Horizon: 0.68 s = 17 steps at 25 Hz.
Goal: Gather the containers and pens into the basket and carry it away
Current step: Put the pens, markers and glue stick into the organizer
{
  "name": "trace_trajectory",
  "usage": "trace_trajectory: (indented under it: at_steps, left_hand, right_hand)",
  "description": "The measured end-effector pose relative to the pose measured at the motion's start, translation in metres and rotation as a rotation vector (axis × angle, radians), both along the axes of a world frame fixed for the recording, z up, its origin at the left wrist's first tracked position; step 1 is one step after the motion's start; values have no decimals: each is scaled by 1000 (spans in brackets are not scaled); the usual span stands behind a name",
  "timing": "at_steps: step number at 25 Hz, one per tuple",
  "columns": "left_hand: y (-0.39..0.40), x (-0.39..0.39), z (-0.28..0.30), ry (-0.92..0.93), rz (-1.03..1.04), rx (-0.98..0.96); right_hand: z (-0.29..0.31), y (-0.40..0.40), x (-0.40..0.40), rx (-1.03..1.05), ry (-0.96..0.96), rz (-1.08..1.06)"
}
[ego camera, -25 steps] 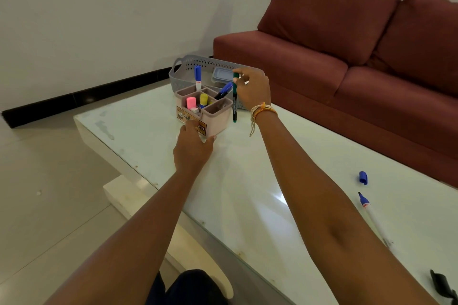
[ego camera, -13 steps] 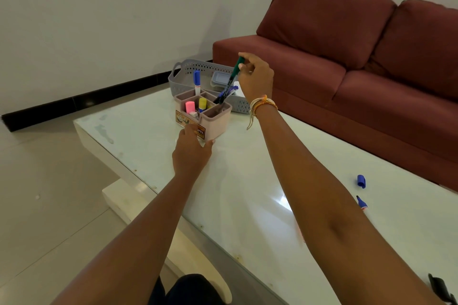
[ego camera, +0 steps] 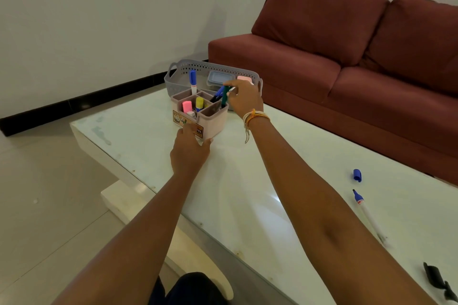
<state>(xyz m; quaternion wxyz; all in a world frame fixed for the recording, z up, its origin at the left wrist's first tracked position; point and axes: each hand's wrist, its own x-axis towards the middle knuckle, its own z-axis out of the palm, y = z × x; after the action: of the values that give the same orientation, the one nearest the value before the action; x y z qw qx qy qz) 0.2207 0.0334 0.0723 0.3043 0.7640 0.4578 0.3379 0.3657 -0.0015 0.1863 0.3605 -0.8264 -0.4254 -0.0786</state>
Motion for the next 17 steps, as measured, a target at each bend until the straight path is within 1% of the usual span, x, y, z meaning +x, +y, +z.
trace_trajectory:
  at_steps: [5, 7, 9, 11, 13, 15, 17]
  left_hand:
    - [-7, -9, 3, 10, -124, 125]
    - [-19, -13, 4, 79, -229, 200]
    - [-36, -15, 2, 203, -345, 362]
    - [-53, -15, -3, 270, -374, 482]
    - [-66, -13, -4, 332, -315, 497]
    - [-81, -8, -3, 403, -264, 467]
    - [-103, 1, -2, 413, -269, 439]
  right_hand:
    - [-11, -52, -9, 127, 114, -58]
    - [-15, -91, -4, 128, 139, -148]
    - [-24, -135, 9, 63, 198, -286]
    - [-37, -177, 18, -37, 296, -406]
    - [-48, -208, 21, -125, 351, -536]
    - [-52, -234, 23, -232, 301, -699]
    - [-54, -259, 25, -362, 283, -874]
